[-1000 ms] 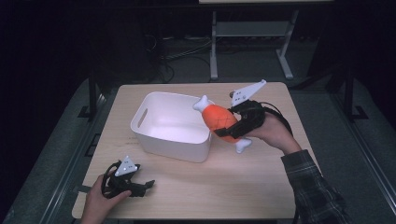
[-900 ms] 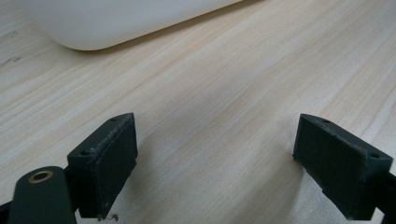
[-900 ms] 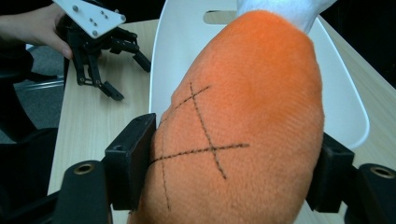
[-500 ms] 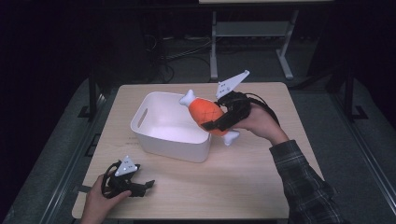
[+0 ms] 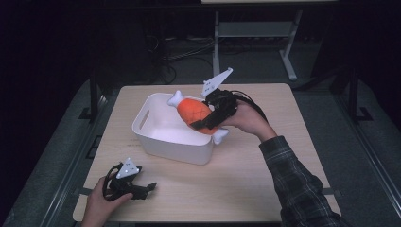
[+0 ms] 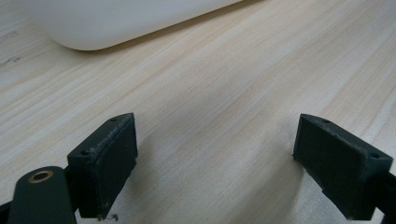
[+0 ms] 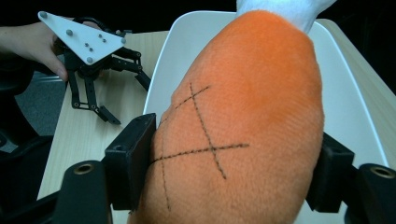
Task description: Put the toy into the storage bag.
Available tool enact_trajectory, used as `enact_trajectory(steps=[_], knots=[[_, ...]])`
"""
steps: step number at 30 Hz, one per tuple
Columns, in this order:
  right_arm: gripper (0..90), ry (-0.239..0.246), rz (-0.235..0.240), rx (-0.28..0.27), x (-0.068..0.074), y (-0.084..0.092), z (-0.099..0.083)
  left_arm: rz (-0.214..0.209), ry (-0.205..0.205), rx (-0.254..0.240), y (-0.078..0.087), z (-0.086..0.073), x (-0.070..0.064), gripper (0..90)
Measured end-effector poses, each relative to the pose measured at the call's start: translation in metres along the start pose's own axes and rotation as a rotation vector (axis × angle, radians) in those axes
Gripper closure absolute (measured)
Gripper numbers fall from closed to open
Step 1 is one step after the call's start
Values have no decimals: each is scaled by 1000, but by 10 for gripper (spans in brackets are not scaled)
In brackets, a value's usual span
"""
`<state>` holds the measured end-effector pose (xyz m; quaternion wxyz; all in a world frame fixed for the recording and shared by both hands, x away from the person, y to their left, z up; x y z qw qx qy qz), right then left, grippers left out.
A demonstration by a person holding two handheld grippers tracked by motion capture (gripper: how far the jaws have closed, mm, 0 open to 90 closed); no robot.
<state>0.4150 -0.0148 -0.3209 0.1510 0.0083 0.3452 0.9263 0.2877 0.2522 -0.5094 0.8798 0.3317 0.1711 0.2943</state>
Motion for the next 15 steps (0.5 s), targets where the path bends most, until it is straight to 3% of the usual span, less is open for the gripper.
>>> enact_trajectory(steps=[15], knots=[[285, 53, 51, 29, 3, -37, 26, 1, -2, 2, 0, 0, 0, 127]])
Point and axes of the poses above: each handheld gripper's, and its own axes: y roughly backward along the jaws, z roughly out of its top, x roughly to its left, the point moved 5 cm from there along -y, roughly forward along the jaws, and after that the axes turned 9 degrees about -z, right-handed, at the moved point
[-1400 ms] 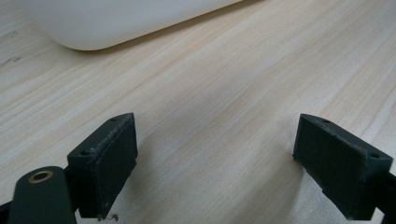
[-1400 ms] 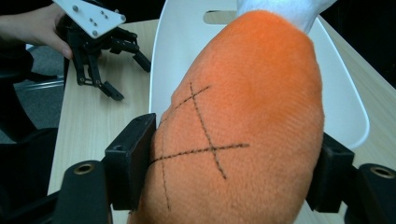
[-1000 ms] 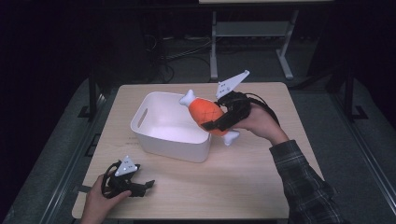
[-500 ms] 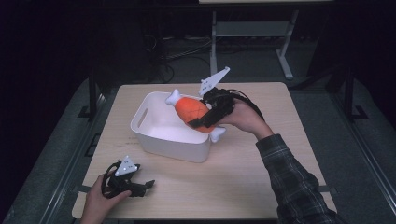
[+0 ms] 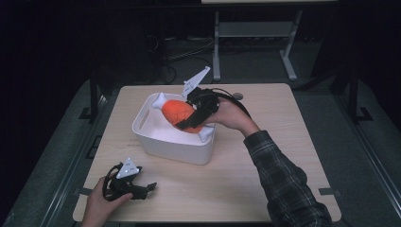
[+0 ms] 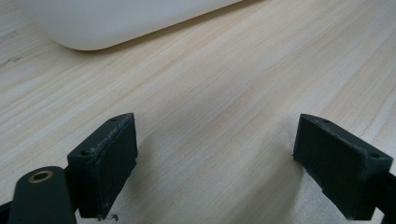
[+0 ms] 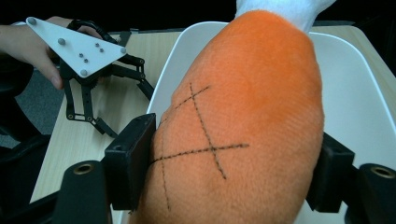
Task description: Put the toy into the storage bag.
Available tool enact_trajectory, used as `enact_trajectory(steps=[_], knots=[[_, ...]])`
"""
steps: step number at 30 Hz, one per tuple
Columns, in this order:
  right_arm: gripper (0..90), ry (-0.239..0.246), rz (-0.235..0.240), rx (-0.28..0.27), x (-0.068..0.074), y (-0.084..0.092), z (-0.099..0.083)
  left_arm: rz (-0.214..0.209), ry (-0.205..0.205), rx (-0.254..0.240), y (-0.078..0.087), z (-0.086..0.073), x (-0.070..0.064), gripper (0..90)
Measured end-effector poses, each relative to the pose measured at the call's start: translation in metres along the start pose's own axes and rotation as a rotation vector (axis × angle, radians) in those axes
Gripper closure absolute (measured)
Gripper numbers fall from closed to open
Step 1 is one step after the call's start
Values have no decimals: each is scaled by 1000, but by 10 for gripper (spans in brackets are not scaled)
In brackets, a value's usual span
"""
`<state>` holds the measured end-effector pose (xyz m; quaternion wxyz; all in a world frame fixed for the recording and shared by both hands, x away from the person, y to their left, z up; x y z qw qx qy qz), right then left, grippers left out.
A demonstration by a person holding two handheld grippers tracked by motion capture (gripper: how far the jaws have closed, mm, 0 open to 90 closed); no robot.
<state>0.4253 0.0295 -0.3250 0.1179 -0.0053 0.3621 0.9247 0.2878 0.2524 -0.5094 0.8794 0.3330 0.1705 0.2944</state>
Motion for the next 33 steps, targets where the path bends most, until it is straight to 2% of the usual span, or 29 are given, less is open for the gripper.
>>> enact_trajectory(steps=[7, 15, 19, 33], knots=[[284, 8, 12, 18, 1, -13, 6, -1, 0, 0, 0, 0, 0, 127], [274, 38, 35, 47, 3, -30, 7, -1, 1, -1, 0, 0, 0, 127], [270, 42, 32, 55, 3, -32, 7, -1, 0, 0, 0, 0, 0, 127], [248, 52, 66, 83, 11, -41, 5, 0, 0, 0, 0, 0, 0, 127]])
Point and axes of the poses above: each handheld gripper's, and its own axes: y roughly backward along the jaws, z roughly out of its top, x roughly to its left, the point moved 5 cm from there along -y, roughly forward along the jaws, and after that the axes turned 9 degrees about -z, right-handed, at the moved point
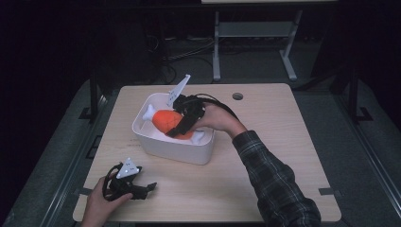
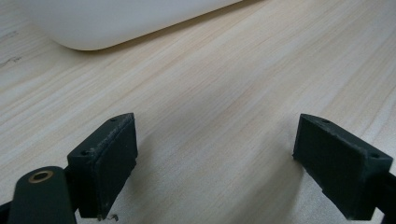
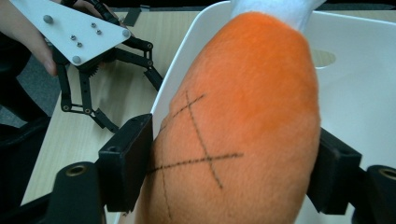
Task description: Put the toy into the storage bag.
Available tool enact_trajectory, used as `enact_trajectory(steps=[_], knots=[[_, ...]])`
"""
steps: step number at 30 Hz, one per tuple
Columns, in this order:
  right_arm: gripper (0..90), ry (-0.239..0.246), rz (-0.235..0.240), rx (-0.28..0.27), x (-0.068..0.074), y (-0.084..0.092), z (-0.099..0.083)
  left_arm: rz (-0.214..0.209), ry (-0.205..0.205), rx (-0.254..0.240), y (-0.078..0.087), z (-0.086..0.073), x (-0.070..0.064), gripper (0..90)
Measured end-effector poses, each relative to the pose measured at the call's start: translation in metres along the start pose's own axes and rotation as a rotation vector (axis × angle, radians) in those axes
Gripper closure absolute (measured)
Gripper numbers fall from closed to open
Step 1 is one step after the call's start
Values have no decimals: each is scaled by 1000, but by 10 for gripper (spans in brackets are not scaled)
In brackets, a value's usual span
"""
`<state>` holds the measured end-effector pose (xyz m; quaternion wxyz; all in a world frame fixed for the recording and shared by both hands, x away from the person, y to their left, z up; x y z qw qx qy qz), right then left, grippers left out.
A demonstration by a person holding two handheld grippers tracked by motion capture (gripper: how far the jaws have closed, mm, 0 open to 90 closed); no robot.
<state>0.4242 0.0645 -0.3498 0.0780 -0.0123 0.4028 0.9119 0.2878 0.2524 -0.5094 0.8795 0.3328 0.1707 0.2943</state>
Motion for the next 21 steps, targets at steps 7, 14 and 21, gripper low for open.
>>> enact_trajectory(steps=[7, 14, 21], knots=[[246, -11, 8, -14, 2, 2, 2, 0, -3, 3, 0, 0, 0, 127], [242, -34, -16, -24, 1, 15, -3, -1, 1, -1, 0, 0, 0, 127], [204, -84, -75, -39, -2, 36, -16, 0, 0, -1, 0, 0, 0, 127]])
Point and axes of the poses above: each handheld gripper's, and its own axes: y roughly backward along the jaws, z roughly out of its top, x roughly to its left, the point moved 5 cm from there along -y, roughly forward along the jaws, and after that the axes turned 9 degrees about -z, right-handed, at the moved point
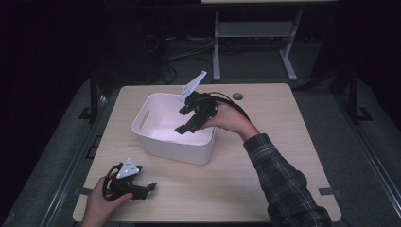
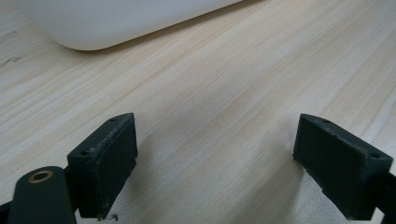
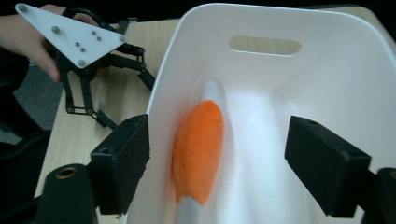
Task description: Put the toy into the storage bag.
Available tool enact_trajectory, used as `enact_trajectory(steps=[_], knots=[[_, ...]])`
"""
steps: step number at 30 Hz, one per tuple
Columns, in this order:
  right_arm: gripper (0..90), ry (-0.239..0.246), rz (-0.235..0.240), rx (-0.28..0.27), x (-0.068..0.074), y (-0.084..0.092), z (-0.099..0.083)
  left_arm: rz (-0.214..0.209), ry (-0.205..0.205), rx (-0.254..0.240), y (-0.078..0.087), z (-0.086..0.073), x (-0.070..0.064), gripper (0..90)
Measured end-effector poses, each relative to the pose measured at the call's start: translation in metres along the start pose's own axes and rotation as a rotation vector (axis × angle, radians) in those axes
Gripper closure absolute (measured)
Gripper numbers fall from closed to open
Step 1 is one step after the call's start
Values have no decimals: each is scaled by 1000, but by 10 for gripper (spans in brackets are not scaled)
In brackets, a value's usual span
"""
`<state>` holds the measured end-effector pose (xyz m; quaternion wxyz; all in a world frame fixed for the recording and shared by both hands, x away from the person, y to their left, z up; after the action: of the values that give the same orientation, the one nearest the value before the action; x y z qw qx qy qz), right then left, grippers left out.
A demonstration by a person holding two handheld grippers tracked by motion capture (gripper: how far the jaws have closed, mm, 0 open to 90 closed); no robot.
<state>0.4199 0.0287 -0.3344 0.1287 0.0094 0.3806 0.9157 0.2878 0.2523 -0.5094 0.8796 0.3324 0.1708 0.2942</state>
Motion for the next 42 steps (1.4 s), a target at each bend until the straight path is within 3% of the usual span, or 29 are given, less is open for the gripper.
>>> enact_trajectory(steps=[8, 20, 36, 42], knots=[[138, -76, -85, -38, -13, 24, -16, -1, 1, -1, 0, 0, 0, 127], [70, -177, -193, -90, -17, 48, -46, -1, 1, -1, 0, 0, 0, 127], [30, -265, -258, -129, -13, 71, -99, 0, -1, 2, 0, 0, 0, 127], [30, -292, -302, -142, -3, 76, -124, 0, -1, 2, 0, 0, 0, 127]])
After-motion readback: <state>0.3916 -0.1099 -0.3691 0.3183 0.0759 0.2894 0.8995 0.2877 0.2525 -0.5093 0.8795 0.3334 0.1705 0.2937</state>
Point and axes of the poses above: each handheld gripper's, and its own axes: y roughly backward along the jaws, z roughly out of its top, x roughly to its left, the point moved 5 cm from there along -y, roughly forward along the jaws, and after that the axes turned 9 degrees about -z, right-handed, at the moved point
